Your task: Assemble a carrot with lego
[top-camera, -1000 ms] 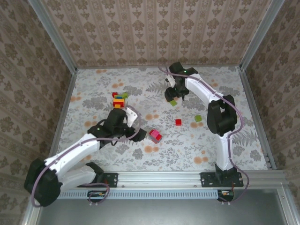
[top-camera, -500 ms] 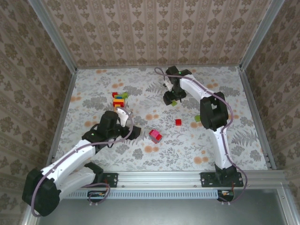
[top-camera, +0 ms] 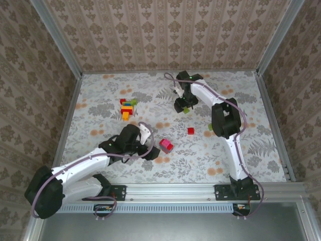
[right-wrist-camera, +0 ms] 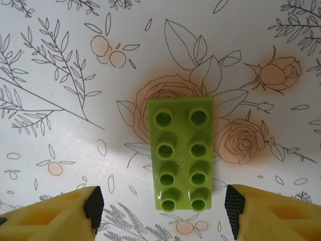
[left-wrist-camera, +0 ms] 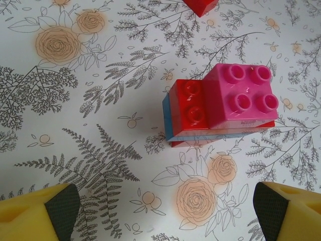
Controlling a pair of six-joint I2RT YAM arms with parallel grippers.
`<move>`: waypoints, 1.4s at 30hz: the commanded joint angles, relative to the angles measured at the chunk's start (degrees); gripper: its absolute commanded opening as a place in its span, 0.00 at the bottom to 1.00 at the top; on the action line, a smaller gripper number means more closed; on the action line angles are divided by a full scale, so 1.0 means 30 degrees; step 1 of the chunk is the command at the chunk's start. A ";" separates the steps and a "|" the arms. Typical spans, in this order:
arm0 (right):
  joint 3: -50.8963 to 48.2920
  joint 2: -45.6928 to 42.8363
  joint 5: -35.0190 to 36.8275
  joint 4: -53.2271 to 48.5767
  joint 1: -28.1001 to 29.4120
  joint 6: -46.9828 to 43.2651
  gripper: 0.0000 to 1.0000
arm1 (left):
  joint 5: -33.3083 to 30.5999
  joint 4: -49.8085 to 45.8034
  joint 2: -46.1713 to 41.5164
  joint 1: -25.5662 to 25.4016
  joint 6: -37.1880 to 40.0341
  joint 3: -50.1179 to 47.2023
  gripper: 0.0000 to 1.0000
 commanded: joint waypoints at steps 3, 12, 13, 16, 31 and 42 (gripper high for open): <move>0.0531 0.0821 0.0241 -0.1016 -0.0010 -0.0416 0.66 | 0.0592 -0.0097 -0.1911 -0.0680 -0.0998 -0.0809 0.93; 0.0757 0.1013 0.0124 -0.0885 -0.0093 -0.0380 0.57 | 0.0648 -0.0042 -0.2597 -0.1506 -0.1114 -0.1179 0.93; 0.0770 0.1028 0.0097 -0.0856 -0.0098 -0.0373 0.56 | 0.0559 -0.0041 -0.2397 -0.1676 -0.1093 -0.1117 0.93; 0.0793 0.1196 0.0045 -0.0859 -0.0195 -0.0372 0.48 | 0.0071 -0.0229 -0.1891 -0.2266 -0.1081 -0.0942 0.93; -0.2063 -0.2380 -0.0900 -0.0308 0.0218 0.0466 0.32 | -0.1596 -0.2561 -0.5483 -0.3206 -0.2210 -0.1969 0.92; -0.6931 -0.7843 -0.0481 -0.0922 0.3092 0.0409 0.32 | -0.1789 -0.2835 -0.4212 -0.3491 -0.2431 -0.1687 0.90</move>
